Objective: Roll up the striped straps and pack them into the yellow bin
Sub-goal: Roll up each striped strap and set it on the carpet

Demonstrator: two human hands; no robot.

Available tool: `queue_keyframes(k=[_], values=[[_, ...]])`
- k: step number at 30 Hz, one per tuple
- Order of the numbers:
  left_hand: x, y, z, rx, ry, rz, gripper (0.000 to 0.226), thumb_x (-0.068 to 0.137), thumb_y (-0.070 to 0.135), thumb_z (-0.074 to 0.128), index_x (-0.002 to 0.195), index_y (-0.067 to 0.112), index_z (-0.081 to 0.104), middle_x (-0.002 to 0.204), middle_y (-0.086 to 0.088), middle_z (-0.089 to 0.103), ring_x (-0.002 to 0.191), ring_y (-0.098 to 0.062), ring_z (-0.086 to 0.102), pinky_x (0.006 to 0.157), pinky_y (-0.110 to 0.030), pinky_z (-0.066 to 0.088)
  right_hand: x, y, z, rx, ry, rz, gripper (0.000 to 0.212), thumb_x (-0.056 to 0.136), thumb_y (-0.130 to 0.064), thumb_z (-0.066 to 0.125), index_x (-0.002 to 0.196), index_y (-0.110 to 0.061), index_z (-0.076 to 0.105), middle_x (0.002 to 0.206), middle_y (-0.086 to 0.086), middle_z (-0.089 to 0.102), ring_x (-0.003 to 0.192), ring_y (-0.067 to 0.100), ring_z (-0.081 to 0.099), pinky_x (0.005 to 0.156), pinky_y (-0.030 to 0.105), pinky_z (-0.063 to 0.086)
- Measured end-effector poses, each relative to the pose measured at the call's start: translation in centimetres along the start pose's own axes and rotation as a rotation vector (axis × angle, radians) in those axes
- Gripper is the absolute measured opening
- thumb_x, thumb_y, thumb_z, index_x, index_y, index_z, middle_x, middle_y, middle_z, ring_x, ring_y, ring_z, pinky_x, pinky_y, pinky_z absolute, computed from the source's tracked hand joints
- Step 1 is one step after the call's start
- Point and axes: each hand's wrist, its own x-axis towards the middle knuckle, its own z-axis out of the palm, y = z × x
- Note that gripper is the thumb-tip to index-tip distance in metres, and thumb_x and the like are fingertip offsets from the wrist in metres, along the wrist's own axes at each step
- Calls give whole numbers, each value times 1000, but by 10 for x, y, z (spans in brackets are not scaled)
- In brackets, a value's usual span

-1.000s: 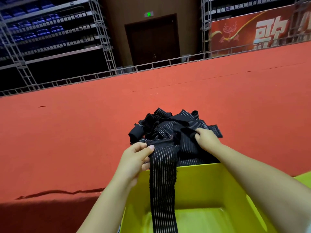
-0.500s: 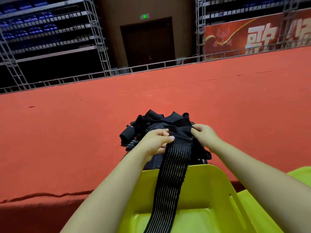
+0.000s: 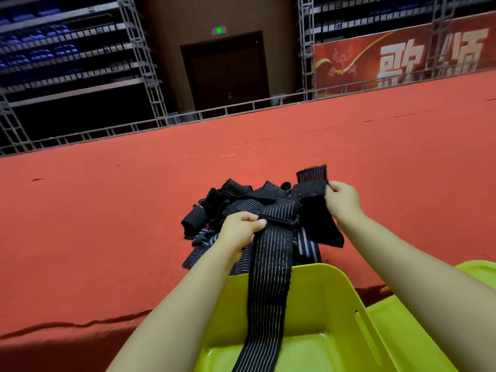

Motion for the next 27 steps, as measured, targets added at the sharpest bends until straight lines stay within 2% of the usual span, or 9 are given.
queue_keyframes(k=[4, 6, 7, 10, 12, 18, 21, 23, 27], values=[[-2, 2, -4, -87, 67, -24, 15, 89, 10, 68, 101, 10, 60, 97, -3, 60, 92, -20, 55, 81, -34, 45, 6, -20, -17, 121, 148, 26, 35, 90, -17, 49, 56, -13, 44, 56, -1, 39, 66, 19, 35, 57, 31, 25], [-4, 3, -6, -124, 82, -26, 13, 89, 10, 68, 99, 11, 59, 97, -1, 58, 93, -17, 54, 85, -34, 43, 2, -34, -27, 149, 190, -16, 24, 88, -13, 48, 64, -15, 52, 63, 0, 46, 69, 19, 39, 57, 30, 29], [-6, 4, -6, -143, 74, -27, 10, 89, 10, 68, 94, 11, 59, 93, 0, 57, 88, -15, 53, 83, -32, 42, -2, -41, -31, 164, 191, -36, 18, 88, -10, 46, 80, -19, 60, 72, 1, 52, 71, 19, 44, 60, 29, 33], [-14, 8, -11, -155, 23, -4, 11, 91, 13, 65, 85, 15, 57, 75, 3, 48, 62, -10, 35, 57, -24, 31, -23, -62, -39, 248, 90, -91, 53, 86, 2, 46, 127, -31, 49, 87, 1, 56, 71, 18, 55, 61, 30, 44], [-19, 11, -16, -132, -1, 17, 14, 93, 14, 64, 82, 17, 54, 74, 5, 45, 61, -10, 32, 51, -22, 26, -40, -73, -41, 266, 27, -142, 56, 86, 5, 48, 122, -38, 50, 90, 0, 57, 72, 21, 58, 61, 34, 49], [-37, 32, -29, -198, 41, 72, 19, 91, 15, 65, 77, 21, 54, 75, 4, 43, 65, -11, 35, 49, -24, 24, -91, -85, -50, 325, -214, -41, 34, 87, 9, 53, 80, -19, 69, 82, 13, 62, 70, 23, 54, 59, 31, 44], [-58, 40, -34, -285, 35, 83, 15, 82, 21, 72, 73, 23, 61, 81, -5, 43, 67, -19, 37, 52, -25, 25, -122, -97, -62, 379, -353, -24, 3, 86, -11, 68, 86, -9, 71, 82, 12, 65, 70, 20, 57, 65, 35, 55], [-77, 43, -37, -340, 60, 81, 15, 78, 22, 74, 67, 23, 63, 82, -8, 45, 71, -23, 40, 55, -28, 30, -143, -103, -68, 431, -375, -22, 15, 87, -17, 67, 93, -4, 70, 81, 10, 69, 64, 20, 64, 50, 27, 52], [-123, 47, -42, -414, 181, 160, 18, 92, 12, 62, 76, 14, 55, 69, -3, 60, 58, -17, 52, 50, -23, 40, -178, -101, -67, 477, -337, -2, 11, 90, -19, 63, 93, -11, 70, 82, 5, 72, 71, 19, 69, 55, 29, 52]])
